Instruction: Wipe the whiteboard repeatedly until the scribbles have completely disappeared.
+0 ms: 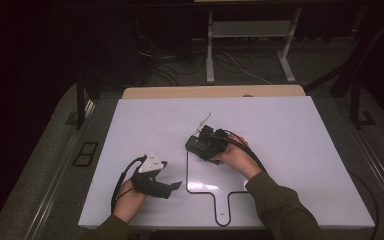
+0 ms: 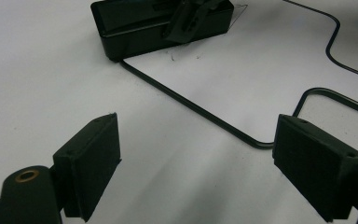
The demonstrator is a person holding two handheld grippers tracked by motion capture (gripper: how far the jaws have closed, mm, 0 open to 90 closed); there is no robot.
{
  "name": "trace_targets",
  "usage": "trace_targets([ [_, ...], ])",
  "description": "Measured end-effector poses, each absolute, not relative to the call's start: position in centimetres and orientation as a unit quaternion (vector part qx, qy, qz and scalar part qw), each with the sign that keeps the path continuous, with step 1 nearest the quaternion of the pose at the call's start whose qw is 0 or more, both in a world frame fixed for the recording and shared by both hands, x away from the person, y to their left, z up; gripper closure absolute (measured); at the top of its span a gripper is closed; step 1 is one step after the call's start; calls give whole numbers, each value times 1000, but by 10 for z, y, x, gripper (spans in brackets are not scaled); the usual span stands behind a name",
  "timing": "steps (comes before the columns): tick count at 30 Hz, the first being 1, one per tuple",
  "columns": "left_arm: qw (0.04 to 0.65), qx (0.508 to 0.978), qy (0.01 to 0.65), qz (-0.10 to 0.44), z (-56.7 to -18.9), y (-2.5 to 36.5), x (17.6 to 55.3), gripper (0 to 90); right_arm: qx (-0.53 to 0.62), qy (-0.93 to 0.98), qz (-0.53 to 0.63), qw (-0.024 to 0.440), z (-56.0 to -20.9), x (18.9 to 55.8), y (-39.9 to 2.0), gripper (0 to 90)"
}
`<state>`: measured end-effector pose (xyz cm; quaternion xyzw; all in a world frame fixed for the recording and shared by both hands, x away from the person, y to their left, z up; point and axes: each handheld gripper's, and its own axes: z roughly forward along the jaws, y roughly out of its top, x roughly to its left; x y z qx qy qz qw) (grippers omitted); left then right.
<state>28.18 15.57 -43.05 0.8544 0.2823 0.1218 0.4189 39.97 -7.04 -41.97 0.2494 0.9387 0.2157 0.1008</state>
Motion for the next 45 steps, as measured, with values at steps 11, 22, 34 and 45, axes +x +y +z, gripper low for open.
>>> trace_targets([
  [11, 419, 854, 282, 123, -430, 156, 281, 140, 252, 938, 217, 100, -420, 400, -71, 394],
  [22, 426, 848, 289, 122, -431, 154, 281, 140, 213, 948, 224, 81, -420, 385, -58, 393],
  [34, 425, 850, 287, 122, -431, 155, 281, 140, 259, 936, 216, 98, -420, 395, -96, 393],
  [45, 425, 849, 288, 122, -432, 153, 282, 140, 260, 935, 218, 99, -420, 377, -120, 393],
])
